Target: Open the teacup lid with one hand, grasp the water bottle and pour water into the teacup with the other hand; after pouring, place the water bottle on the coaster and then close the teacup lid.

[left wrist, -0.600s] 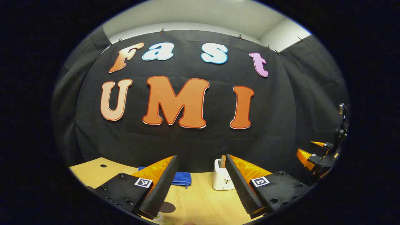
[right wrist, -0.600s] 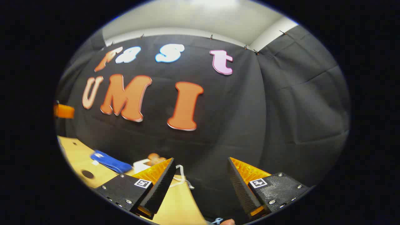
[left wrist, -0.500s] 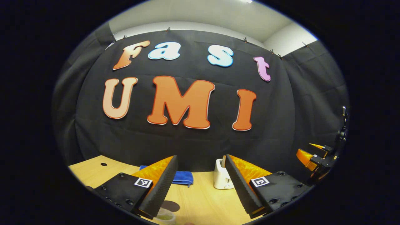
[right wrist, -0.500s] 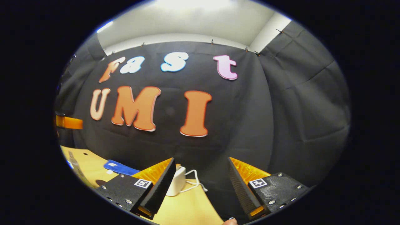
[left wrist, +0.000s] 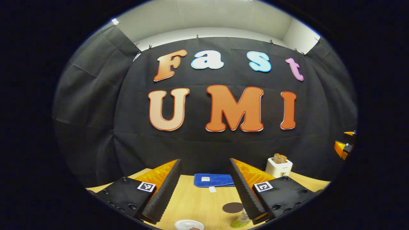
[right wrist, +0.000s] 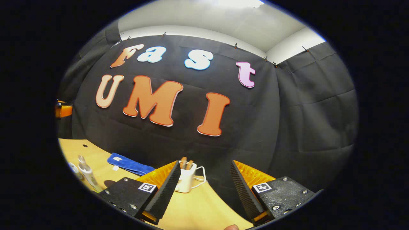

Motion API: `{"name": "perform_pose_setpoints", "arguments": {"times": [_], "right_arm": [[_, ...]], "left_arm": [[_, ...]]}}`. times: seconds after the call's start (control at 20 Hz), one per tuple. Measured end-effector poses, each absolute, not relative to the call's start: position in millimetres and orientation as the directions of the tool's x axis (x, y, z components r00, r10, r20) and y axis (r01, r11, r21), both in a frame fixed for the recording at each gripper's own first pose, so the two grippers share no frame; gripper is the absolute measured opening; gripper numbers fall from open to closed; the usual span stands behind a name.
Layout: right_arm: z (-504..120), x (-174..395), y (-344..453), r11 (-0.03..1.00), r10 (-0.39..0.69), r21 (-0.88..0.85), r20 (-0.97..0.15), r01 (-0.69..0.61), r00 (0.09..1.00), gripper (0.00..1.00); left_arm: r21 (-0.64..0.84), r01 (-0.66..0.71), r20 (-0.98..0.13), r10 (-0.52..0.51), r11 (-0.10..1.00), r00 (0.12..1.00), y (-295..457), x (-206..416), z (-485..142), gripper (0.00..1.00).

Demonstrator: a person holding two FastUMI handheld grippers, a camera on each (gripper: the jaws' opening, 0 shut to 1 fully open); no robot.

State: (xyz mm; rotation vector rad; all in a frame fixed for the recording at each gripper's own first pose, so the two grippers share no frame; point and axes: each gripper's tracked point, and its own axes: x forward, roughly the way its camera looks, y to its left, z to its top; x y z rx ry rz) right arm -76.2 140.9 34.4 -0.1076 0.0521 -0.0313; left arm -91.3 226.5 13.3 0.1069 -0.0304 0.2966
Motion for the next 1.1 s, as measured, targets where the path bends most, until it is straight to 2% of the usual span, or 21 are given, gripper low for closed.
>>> {"name": "perform_pose_setpoints", "arguments": {"times": [0.4,0.55,0.7,1.1], "right_arm": [[42.4,-105.6,252.5,0.981,0.193,0.021,-0.037,-0.193,0.98,0.93],[41.8,-107.8,270.3,0.973,0.229,-0.006,-0.035,-0.229,0.973,0.93],[41.5,-112.1,280.7,0.968,0.248,-0.022,-0.023,-0.249,0.968,0.98],[16.4,-121.2,307.7,0.945,0.326,-0.005,-0.044,-0.327,0.944,0.98]], "left_arm": [[0.094,-0.302,0.007,0.303,0.949,0.953,273.8,-120.7,-5.3,0.96],[0.101,-0.308,0.02,0.308,0.946,0.951,278.8,-125.7,-2.2,0.96],[0.103,-0.305,0.041,0.303,0.947,0.952,274.1,-129.0,0.5,0.96],[0.135,-0.311,0.043,0.308,0.941,0.951,273.2,-129.0,-20.9,0.96]]}}
